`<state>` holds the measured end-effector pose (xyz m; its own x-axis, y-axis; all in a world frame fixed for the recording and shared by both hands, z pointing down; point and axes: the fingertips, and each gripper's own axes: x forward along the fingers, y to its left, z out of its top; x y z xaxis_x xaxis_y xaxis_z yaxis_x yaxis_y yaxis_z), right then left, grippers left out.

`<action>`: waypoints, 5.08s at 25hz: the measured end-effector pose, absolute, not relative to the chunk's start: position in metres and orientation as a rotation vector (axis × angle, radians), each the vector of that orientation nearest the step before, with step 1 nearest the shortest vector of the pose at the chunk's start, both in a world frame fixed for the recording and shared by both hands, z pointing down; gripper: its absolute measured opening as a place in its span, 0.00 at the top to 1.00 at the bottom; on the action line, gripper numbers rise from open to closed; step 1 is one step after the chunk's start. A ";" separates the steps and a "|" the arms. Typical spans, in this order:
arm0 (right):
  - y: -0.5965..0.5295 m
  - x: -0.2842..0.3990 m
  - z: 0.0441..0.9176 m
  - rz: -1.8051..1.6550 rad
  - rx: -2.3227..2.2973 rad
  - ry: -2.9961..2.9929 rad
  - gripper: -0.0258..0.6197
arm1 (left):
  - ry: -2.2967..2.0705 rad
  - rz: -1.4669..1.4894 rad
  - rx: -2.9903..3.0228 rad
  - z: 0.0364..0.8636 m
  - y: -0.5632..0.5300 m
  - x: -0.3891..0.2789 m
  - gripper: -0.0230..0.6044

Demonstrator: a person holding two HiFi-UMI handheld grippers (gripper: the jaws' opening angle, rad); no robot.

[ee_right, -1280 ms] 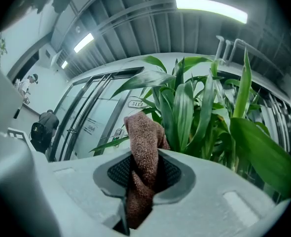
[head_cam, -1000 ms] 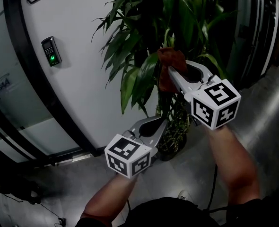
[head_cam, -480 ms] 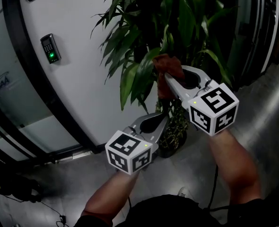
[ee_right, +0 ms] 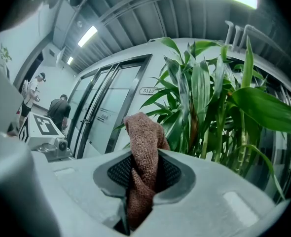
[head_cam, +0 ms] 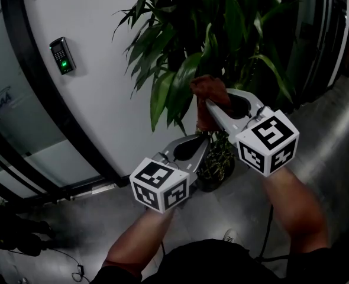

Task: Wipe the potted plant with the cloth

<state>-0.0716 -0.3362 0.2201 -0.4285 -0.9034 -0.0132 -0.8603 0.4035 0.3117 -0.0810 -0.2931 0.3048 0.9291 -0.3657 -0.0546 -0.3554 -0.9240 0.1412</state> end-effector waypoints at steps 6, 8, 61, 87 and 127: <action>-0.332 -0.075 0.234 -0.375 1.562 -2.509 0.85 | -0.557 -0.123 2.950 0.308 -0.295 -0.081 0.94; -0.330 -0.075 0.237 -0.365 1.561 -2.513 0.85 | -0.555 -0.125 2.948 0.308 -0.294 -0.080 0.94; -0.246 0.053 0.264 -0.230 1.542 -2.802 0.85 | -0.862 -0.166 2.869 0.325 -0.290 -0.015 0.76; -0.302 0.061 0.234 -0.339 1.327 -2.943 0.85 | -0.988 -0.178 2.714 0.348 -0.308 0.034 0.94; -0.384 0.028 0.281 -0.246 1.314 -2.820 0.85 | -1.006 -0.056 2.718 0.379 -0.295 0.039 0.94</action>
<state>0.0281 -0.3844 0.2811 -0.6451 -0.7626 -0.0473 -0.7593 0.6329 0.1514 0.0393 -0.2951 0.3791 0.7620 -0.6458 0.0478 -0.6366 -0.7334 0.2384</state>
